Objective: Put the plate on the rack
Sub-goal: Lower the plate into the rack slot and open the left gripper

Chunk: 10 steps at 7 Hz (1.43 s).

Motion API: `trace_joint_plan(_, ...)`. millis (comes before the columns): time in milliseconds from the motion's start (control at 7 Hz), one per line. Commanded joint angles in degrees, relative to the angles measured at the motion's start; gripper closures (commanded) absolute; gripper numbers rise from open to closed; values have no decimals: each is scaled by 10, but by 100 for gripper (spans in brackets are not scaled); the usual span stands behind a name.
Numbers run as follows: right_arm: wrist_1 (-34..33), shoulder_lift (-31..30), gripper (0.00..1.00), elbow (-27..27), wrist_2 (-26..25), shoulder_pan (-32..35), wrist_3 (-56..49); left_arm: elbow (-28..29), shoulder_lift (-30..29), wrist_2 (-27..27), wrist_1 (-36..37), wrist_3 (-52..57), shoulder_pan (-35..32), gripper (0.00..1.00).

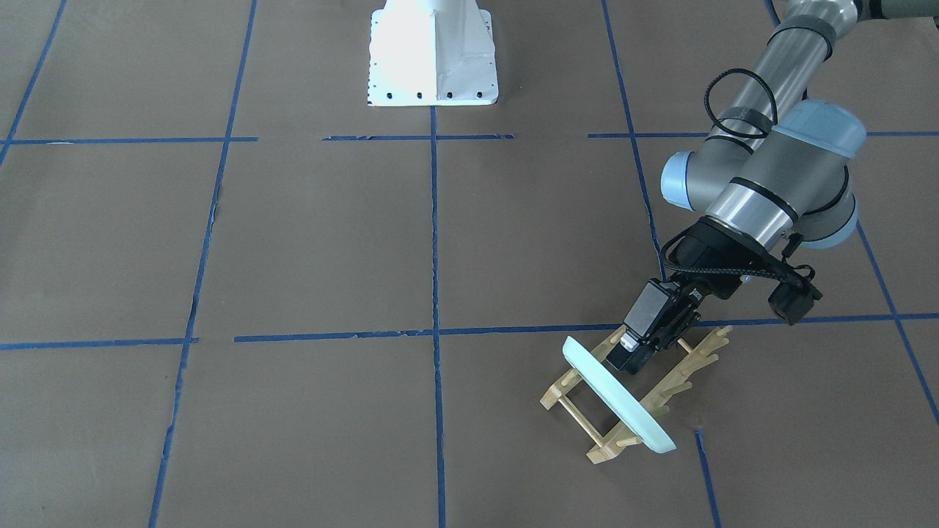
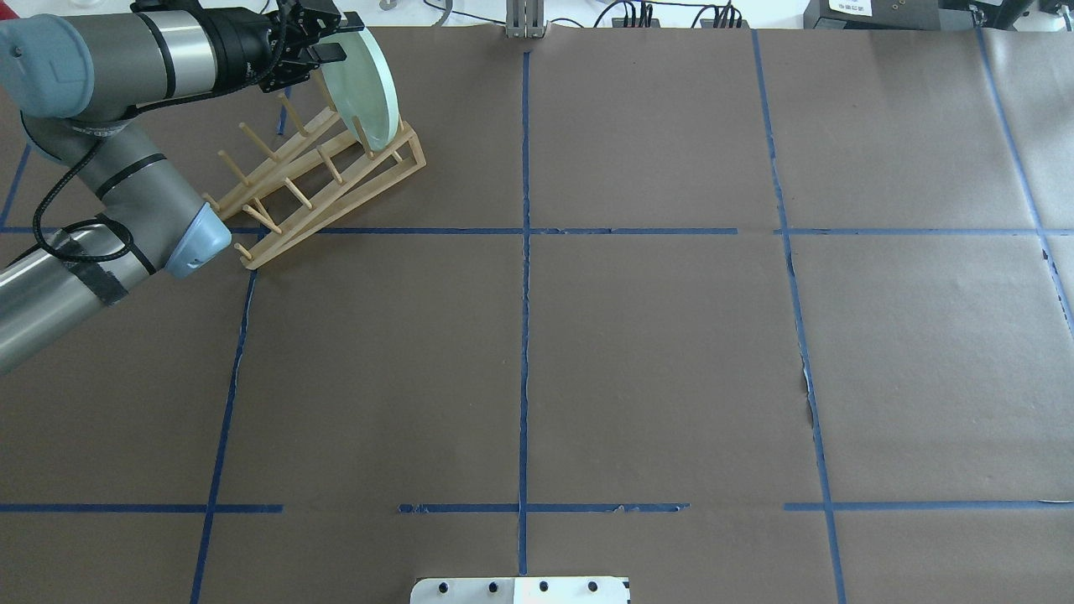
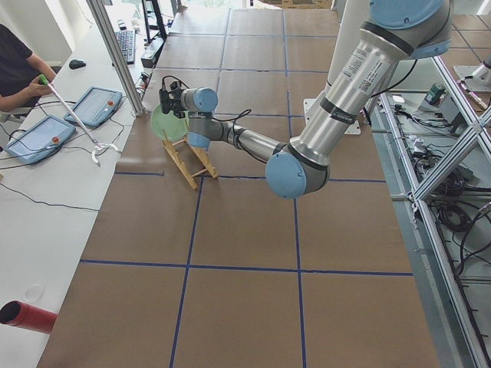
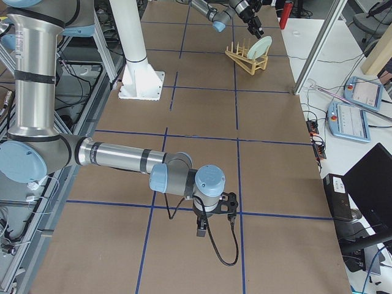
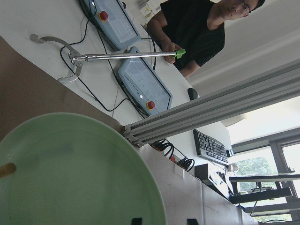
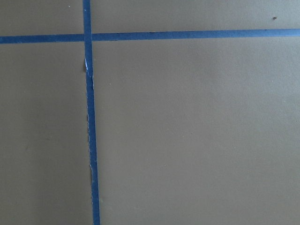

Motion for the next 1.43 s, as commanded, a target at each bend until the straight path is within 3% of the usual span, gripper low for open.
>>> trace_joint_plan(0,0,0,0,-1,0,0,0,-60,24,-15,22,6,-20,0)
trace_joint_plan(143,0,0,0,0,0,0,0,-121,70,-70,91,59,-48,0)
trace_joint_plan(429,0,0,0,-1,0,0,0,-212,110,-152,316,266,-120,0)
trace_joint_plan(714,0,0,0,0,0,0,0,-223,191,-217,394,471,-200,0)
trace_joint_plan(857,0,0,0,0,0,0,0,-224,221,-220,469,609,-241,0)
trace_joint_plan(1143,0,0,0,0,0,0,0,-219,226,-225,723,943,-330,0)
trace_joint_plan(1286,0,0,0,-1,0,0,0,-219,248,-226,787,1056,-401,0)
